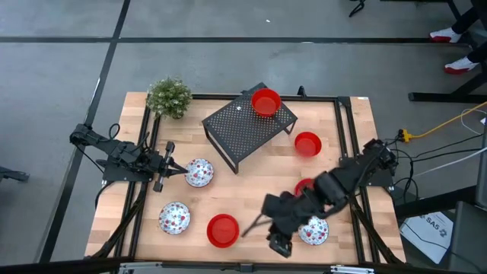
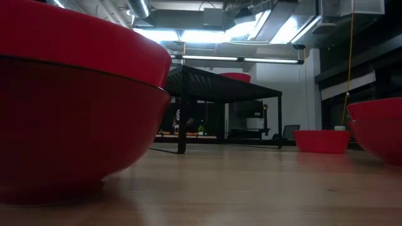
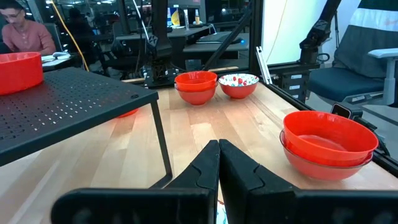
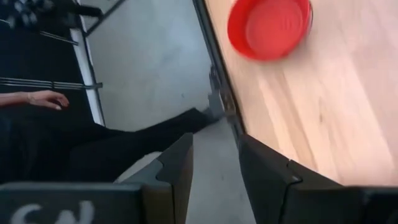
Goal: Pick & Place Mini bowls
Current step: Put the white patterned bowl on the shelf
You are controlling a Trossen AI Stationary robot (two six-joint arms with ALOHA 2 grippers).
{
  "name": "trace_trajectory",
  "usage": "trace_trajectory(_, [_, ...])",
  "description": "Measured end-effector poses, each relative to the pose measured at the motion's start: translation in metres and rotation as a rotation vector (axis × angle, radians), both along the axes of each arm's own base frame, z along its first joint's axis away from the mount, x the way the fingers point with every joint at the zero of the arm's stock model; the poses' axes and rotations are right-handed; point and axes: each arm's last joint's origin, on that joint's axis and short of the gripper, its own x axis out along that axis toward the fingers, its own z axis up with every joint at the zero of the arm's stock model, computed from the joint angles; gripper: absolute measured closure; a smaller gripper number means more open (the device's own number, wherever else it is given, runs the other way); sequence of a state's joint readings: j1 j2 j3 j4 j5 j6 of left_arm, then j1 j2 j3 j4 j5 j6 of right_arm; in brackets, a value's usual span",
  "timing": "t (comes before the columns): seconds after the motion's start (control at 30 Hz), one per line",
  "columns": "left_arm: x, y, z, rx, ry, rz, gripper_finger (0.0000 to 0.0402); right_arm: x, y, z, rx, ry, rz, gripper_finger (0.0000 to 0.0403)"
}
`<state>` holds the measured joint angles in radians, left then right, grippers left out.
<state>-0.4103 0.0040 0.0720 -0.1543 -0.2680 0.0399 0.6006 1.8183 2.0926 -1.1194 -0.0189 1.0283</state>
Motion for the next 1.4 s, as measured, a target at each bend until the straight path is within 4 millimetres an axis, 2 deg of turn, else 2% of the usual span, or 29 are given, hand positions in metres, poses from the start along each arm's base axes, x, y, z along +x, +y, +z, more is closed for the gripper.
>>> trace_trajectory(0.3, [0.000,0.000,0.000,0.000,0.000,0.000,0.0398,-0.026,0.036,-0.019,-0.030,0.156,-0.057,0.0274])
trace_trajectory(0.73, [0.000,0.000,0.000,0.000,0.000,0.000,0.0398,-0.025,0.086,-0.075,-0.149,0.295,-0.009,0.0274])
trace_trajectory(1.07, [0.000,0.000,0.000,0.000,0.000,0.000,0.0398,-0.037,0.087,-0.105,-0.298,0.534,-0.190,0.0274])
trace_trajectory(1.4, [0.000,0.000,0.000,0.000,0.000,0.000,0.0398,-0.029,0.096,-0.134,-0.417,0.547,-0.222,0.0274])
